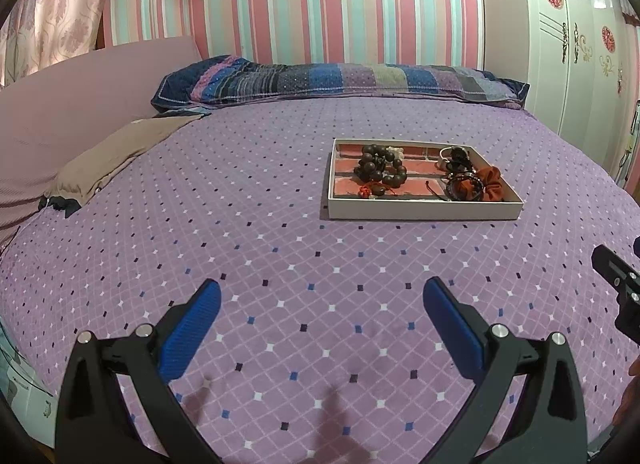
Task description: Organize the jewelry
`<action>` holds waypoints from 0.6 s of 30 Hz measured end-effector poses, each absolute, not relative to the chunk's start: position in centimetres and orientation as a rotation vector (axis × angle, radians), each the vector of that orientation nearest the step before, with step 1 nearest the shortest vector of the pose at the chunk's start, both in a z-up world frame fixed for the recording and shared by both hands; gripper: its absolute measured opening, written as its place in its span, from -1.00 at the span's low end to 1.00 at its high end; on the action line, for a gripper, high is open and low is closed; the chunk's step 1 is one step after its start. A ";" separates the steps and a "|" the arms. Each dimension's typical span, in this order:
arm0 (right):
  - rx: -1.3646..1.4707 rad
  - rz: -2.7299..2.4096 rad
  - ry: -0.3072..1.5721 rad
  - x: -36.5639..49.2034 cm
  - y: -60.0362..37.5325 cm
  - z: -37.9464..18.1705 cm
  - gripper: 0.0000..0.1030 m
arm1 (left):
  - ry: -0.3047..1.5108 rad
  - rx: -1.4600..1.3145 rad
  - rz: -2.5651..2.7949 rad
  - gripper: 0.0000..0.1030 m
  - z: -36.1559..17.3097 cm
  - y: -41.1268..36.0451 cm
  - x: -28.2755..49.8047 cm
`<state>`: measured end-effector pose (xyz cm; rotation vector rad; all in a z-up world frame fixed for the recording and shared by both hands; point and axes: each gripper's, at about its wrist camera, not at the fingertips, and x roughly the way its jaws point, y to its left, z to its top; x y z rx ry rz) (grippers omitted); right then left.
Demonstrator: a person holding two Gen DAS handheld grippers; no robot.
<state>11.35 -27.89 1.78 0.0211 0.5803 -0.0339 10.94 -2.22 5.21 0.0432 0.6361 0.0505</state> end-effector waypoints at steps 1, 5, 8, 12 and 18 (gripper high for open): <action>0.020 -0.034 0.580 11.4 -27.9 1.8 0.92 | 0.637 0.044 0.050 0.92 5.2 -2.2 11.0; 0.022 -0.034 0.581 11.4 -27.9 1.8 0.92 | 0.632 0.049 0.050 0.92 5.3 -2.3 11.0; 0.021 -0.033 0.581 11.4 -27.9 1.8 0.92 | 0.631 0.052 0.047 0.92 5.4 -2.3 11.0; 0.017 -0.032 0.583 11.4 -27.9 1.7 0.92 | 0.643 0.046 0.054 0.92 5.3 -2.1 11.2; 0.013 -0.037 0.577 11.3 -27.8 1.7 0.92 | 0.642 0.029 0.052 0.92 5.4 -1.6 11.3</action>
